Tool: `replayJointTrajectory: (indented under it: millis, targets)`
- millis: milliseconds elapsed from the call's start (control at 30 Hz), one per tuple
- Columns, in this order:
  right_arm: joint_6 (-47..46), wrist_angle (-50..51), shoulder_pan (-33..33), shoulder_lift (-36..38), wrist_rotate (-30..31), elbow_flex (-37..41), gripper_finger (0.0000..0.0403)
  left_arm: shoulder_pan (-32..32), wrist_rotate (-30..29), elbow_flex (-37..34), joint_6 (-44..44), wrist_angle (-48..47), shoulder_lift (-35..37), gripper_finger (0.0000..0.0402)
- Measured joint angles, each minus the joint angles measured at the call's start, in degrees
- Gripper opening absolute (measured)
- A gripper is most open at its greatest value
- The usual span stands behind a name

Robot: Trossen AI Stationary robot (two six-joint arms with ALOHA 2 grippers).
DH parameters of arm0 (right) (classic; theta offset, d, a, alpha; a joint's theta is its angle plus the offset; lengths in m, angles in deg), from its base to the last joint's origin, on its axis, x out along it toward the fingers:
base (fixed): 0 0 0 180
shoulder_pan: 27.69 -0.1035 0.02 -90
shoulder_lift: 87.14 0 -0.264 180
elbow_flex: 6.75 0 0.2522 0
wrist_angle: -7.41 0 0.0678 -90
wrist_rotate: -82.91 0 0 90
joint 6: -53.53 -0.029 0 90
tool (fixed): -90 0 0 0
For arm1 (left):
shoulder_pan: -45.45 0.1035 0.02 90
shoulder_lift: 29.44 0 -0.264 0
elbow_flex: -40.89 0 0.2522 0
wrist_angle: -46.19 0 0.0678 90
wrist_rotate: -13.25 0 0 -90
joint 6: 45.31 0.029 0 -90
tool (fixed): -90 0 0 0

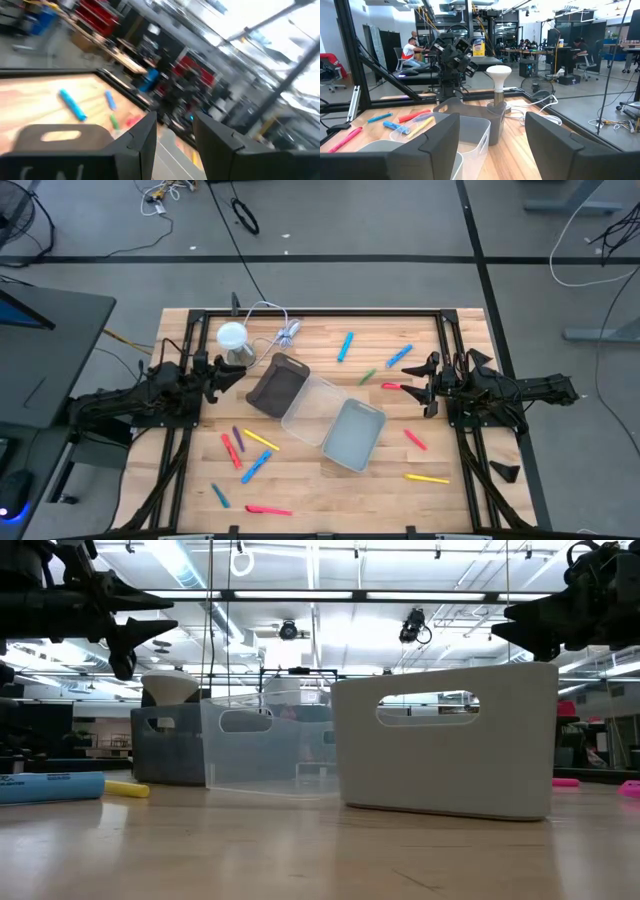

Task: Pick & Place Markers
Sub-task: Put the red highlighter into the transparent bin

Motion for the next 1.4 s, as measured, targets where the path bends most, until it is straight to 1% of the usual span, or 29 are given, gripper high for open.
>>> replayJointTrajectory:
  millis: [67, 167, 233, 300, 400, 600, 667, 800, 900, 967, 1100, 1400]
  targets:
    - [0.00, 0.01, 0.01, 0.01, 0.00, 0.00, 0.0229, 0.00, 4.41, 0.72, 2.79, -0.32, -0.03, 0.0133]
    - [0.00, -0.01, -0.01, 0.01, 0.00, -0.02, 0.0229, 0.00, 11.81, 3.47, 9.99, 0.01, -0.01, 0.0133]
    - [0.00, 0.01, -0.01, 0.01, -0.01, -0.01, 0.0229, -0.02, 14.72, 6.01, 13.47, -0.54, -0.11, 0.0133]
    - [0.00, 0.00, 0.01, -0.01, 0.00, 0.00, 0.0229, -0.02, 13.98, 9.07, 14.11, -2.46, -0.56, 0.0133]
    - [0.00, 0.00, -0.01, 0.01, -0.01, -0.01, 0.0229, 0.00, 11.43, 13.99, 13.83, -8.45, -2.15, 0.0133]
    - [0.00, 0.00, -0.01, 0.00, -0.01, -0.01, 0.0229, 0.00, 10.75, 25.06, 13.67, -20.44, -7.19, 0.0133]
    - [0.00, 0.00, -0.01, 0.00, -0.01, -0.02, 0.0229, 0.00, 9.09, 28.91, 12.20, -24.10, -9.42, 0.0133]
    - [0.00, 0.00, 0.01, 0.01, -0.01, 0.00, 0.0229, 0.00, 3.83, 36.20, 7.53, -30.69, -14.44, 0.0133]
    - [0.00, 0.01, -0.01, 0.01, -0.02, -0.02, 0.0229, 0.00, 1.62, 41.30, 4.29, -34.11, -18.42, 0.0133]
    - [0.00, 0.00, 0.01, 0.00, -0.01, 0.00, 0.0229, 0.00, 1.26, 44.54, 2.99, -35.55, -21.06, 0.0133]
    - [0.00, 0.01, 0.01, 0.01, -0.02, -0.02, 0.0229, 0.00, 1.65, 50.89, 3.60, -39.11, -26.38, 0.0133]
    - [0.00, -0.01, 0.01, 0.01, -0.02, 0.00, 0.0229, 0.00, 1.67, 65.03, 9.71, -53.06, -37.72, 0.0133]
